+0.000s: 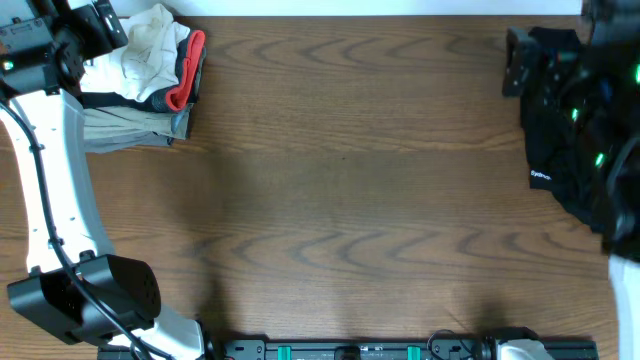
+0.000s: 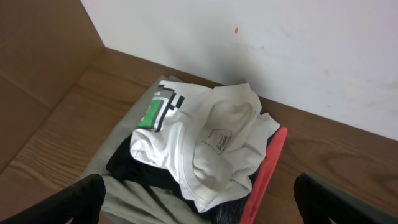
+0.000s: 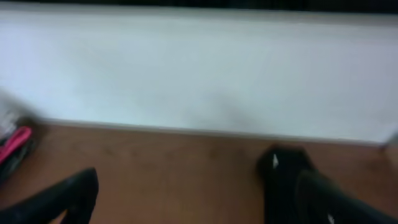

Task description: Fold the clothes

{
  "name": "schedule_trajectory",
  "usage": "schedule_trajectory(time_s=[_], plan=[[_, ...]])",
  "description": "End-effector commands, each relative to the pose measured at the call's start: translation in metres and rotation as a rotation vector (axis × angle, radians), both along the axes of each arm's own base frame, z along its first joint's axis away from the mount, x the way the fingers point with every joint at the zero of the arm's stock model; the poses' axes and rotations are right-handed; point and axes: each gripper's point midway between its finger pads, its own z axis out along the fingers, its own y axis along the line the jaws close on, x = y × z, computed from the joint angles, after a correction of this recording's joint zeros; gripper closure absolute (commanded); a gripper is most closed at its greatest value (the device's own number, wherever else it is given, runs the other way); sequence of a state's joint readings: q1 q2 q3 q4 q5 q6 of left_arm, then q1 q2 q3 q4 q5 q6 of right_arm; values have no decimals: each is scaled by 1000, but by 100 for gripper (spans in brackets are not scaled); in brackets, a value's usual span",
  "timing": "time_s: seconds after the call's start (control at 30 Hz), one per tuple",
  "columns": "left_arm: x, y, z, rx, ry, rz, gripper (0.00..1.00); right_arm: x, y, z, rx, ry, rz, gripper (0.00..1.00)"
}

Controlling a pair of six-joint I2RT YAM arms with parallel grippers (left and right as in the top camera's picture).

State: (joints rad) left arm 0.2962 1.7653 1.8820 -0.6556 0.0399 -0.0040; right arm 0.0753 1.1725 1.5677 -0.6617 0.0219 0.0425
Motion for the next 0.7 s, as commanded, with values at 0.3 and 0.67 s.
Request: schedule_trajectory(time_s=[0.3, 0.67], plan=[[1, 0, -3, -10, 4, 5, 2, -56, -19, -134, -64, -192, -55, 1], [1, 0, -2, -10, 4, 5, 2, -94, -13, -233, -51, -203, -8, 1]])
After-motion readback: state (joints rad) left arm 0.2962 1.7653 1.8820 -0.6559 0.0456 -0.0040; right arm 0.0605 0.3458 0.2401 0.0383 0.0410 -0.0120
